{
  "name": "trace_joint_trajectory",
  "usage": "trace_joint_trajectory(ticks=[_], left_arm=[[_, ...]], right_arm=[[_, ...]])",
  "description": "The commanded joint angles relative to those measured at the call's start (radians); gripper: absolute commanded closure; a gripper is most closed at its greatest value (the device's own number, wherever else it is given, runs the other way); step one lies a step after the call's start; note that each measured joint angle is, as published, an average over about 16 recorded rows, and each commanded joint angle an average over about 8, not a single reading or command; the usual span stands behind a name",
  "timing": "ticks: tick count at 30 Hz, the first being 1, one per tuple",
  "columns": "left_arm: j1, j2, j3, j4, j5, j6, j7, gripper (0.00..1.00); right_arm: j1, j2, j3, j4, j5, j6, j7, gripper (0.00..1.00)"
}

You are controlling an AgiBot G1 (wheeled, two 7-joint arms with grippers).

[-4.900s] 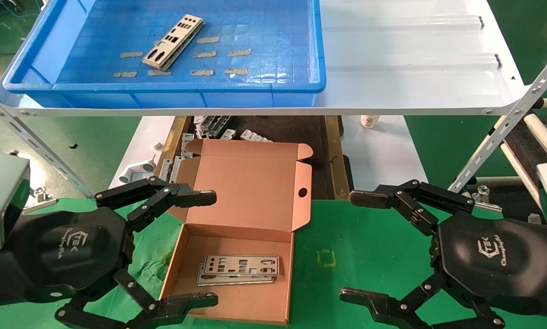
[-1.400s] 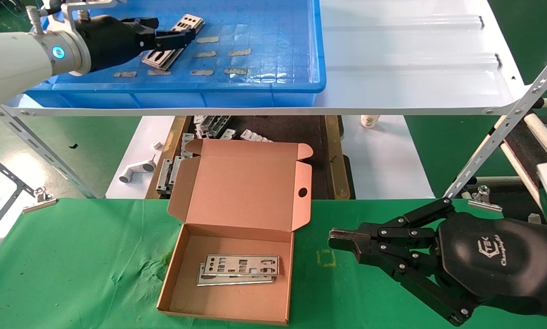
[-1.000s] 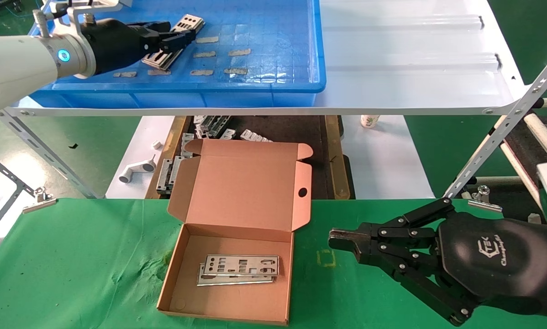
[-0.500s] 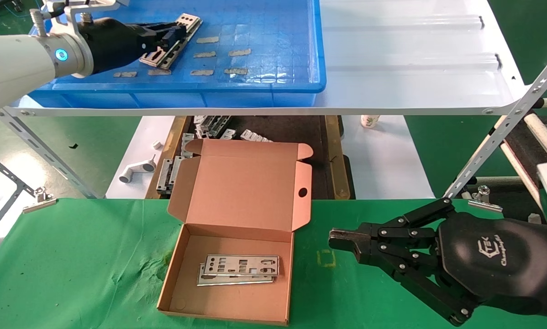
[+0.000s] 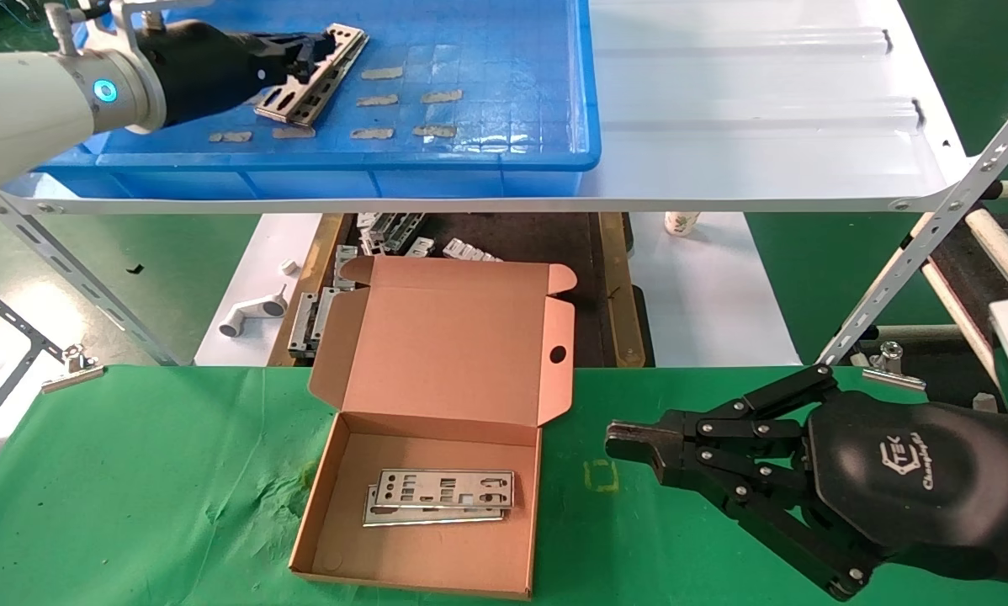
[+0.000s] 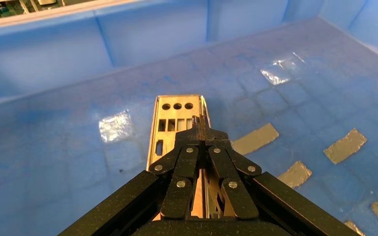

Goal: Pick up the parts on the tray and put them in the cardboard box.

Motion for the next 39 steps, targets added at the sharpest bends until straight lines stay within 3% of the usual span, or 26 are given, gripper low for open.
trace_joint_trajectory(ticks=[1,32,34,39], left_arm=[[-0.003,-0.001,-0.002,0.000,-0.003,0.006,0.000,0.00],[-0.001,-0.019,0.017,0.012,0.024,0.016,-0.071,0.00],[0.000,-0.019,0.017,0.011,0.025,0.014,-0.072,0.15],[0.001,-0.020,0.014,0.008,0.021,0.019,-0.077,0.78]], right_arm=[[0.000,0.000,0.000,0.000,0.000,0.000,0.000,1.00],[0.000,0.000,0.000,0.000,0.000,0.000,0.000,1.00],[0.000,0.000,0.000,0.000,0.000,0.000,0.000,1.00],[0.000,0.000,0.000,0.000,0.000,0.000,0.000,1.00]])
